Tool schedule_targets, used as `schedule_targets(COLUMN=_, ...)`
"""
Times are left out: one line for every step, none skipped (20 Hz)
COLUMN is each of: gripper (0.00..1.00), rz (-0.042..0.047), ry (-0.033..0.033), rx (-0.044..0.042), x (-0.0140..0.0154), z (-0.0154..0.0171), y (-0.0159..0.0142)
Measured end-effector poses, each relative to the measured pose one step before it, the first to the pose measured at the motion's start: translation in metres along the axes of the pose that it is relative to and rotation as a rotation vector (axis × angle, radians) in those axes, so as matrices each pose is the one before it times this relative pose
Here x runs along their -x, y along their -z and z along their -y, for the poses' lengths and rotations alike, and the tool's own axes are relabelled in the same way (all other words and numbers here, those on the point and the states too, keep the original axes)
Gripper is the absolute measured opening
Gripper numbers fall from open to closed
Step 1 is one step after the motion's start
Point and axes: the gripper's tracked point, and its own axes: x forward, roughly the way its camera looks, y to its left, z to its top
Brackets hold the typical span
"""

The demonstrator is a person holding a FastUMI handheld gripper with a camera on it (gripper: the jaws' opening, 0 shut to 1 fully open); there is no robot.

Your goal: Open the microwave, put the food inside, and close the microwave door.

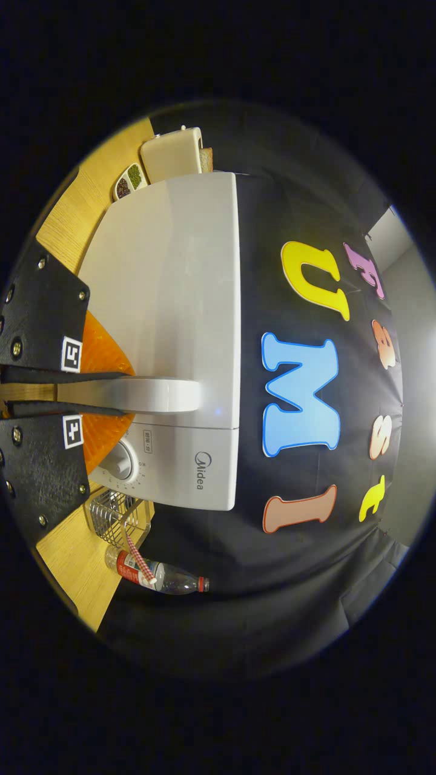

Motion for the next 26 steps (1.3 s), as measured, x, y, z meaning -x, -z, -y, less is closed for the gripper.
schedule_targets(gripper=0.11, rz=-0.00603, ry=0.00171, rx=0.01452, x=0.00021, z=0.00174, y=0.00267)
schedule_targets(gripper=0.11, rz=0.00701, ry=0.00341, rx=0.00035, x=-0.00009, z=-0.00002, y=-0.00239)
schedule_targets(gripper=0.07, rz=-0.00769, ry=0.00620, rx=0.00197, x=-0.00023, z=-0.00161, y=0.00127)
schedule_targets(gripper=0.07, rz=-0.01426, ry=-0.00114, rx=0.00399, x=0.00218, z=0.00090, y=-0.00012)
schedule_targets(gripper=0.07, rz=-0.01401, ry=-0.00654, rx=-0.02216, x=-0.00154, z=0.00017, y=0.00094)
schedule_targets(gripper=0.07, rz=-0.02322, ry=-0.01343, rx=-0.01502, x=0.00136, z=-0.00134, y=0.00083)
schedule_targets(gripper=0.07, rz=-0.00071, ry=-0.01002, rx=-0.00654, x=0.00980, z=-0.00326, y=0.00080)
schedule_targets(gripper=0.07, rz=0.02499, ry=-0.00289, rx=0.05158, x=0.01200, z=-0.00328, y=-0.00055)
schedule_targets(gripper=0.07, rz=0.01372, ry=-0.01116, rx=0.04318, x=0.01240, z=-0.00252, y=0.00190)
schedule_targets(gripper=0.07, rz=-0.00936, ry=-0.02715, rx=-0.00338, x=0.01148, z=-0.00543, y=-0.00009)
schedule_targets(gripper=0.07, rz=-0.01591, ry=-0.03384, rx=-0.02384, x=0.01387, z=-0.00427, y=0.00246)
schedule_targets(gripper=0.07, rz=-0.02056, ry=-0.03827, rx=-0.00972, x=0.01394, z=-0.00817, y=0.00225)
schedule_targets(gripper=0.07, rz=-0.01281, ry=-0.03892, rx=-0.00007, x=0.01431, z=-0.00997, y=0.00118)
schedule_targets(gripper=0.07, rz=-0.01051, ry=-0.04123, rx=0.00581, x=0.01487, z=-0.01212, y=0.00143)
schedule_targets(gripper=0.07, rz=-0.01152, ry=-0.04733, rx=-0.00608, x=0.01360, z=-0.01255, y=0.00205)
schedule_targets(gripper=0.06, rz=-0.00944, ry=-0.05093, rx=-0.01284, x=0.01235, z=-0.01559, y=0.00142)
schedule_targets(gripper=0.06, rz=-0.01103, ry=-0.04965, rx=-0.00435, x=0.01164, z=-0.01699, y=0.00244)
schedule_targets(gripper=0.06, rz=-0.00506, ry=-0.04104, rx=0.00580, x=0.00881, z=-0.01864, y=0.00126)
schedule_targets(gripper=0.06, rz=-0.00419, ry=-0.03229, rx=0.01179, x=0.00756, z=-0.01715, y=0.00231)
schedule_targets(gripper=0.06, rz=0.00070, ry=-0.02976, rx=0.00923, x=0.00511, z=-0.01793, y=0.00099)
schedule_targets(gripper=0.06, rz=0.00207, ry=-0.02895, rx=0.01359, x=0.00372, z=-0.01879, y=0.00172)
schedule_targets(gripper=0.06, rz=0.00513, ry=-0.02012, rx=0.01181, x=0.00234, z=-0.01781, y=0.00011)
schedule_targets(gripper=0.06, rz=0.00755, ry=-0.01150, rx=0.00971, x=0.00048, z=-0.01590, y=0.00076)
schedule_targets(gripper=0.06, rz=0.00945, ry=0.00955, rx=0.01674, x=-0.00122, z=-0.01469, y=-0.00001)
schedule_targets(gripper=0.06, rz=0.01248, ry=0.02703, rx=0.02794, x=0.00272, z=-0.01029, y=-0.00127)
schedule_targets(gripper=0.06, rz=0.01366, ry=0.02940, rx=0.01552, x=-0.00008, z=-0.00914, y=-0.00155)
